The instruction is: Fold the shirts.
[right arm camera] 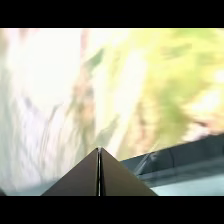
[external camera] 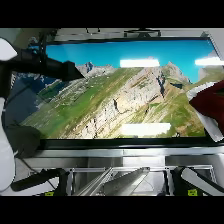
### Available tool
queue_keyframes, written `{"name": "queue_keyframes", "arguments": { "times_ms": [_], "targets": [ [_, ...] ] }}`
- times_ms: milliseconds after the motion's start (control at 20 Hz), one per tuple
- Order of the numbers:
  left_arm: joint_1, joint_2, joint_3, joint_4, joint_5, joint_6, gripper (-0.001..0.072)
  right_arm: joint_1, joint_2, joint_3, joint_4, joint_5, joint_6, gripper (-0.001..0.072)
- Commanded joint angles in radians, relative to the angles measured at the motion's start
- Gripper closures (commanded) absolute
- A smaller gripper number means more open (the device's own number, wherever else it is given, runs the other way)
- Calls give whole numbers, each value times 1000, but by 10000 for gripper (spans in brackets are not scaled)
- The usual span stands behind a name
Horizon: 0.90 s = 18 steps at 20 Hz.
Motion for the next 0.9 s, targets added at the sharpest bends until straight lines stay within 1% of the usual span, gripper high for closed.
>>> {"name": "queue_keyframes", "arguments": {
  "times_ms": [0, 100, 200, 300, 350, 600, 850],
  "targets": [
    [-61, 207, -381, 3, 138, -4, 681, 298, 164, -217, 31, -182, -69, 687],
    [-91, 314, -589, 2, 216, -4, 681, 478, 282, -402, 32, -309, -97, 686],
    [-118, 412, -766, 0, 301, -4, 681, 637, 359, -572, 32, -414, -97, 684],
    [-132, 480, -869, -1, 359, -7, 681, 755, 373, -700, 32, -538, -96, 685],
    [-135, 505, -903, 0, 371, -9, 681, 779, 363, -732, 33, -573, -96, 685],
    [-135, 566, -964, 1, 398, -8, 681, 793, 281, -745, 63, -588, -96, 685],
    [-135, 616, -974, 3, 442, -8, 680, 793, 253, -745, 63, -588, -96, 685]
  ]
}}
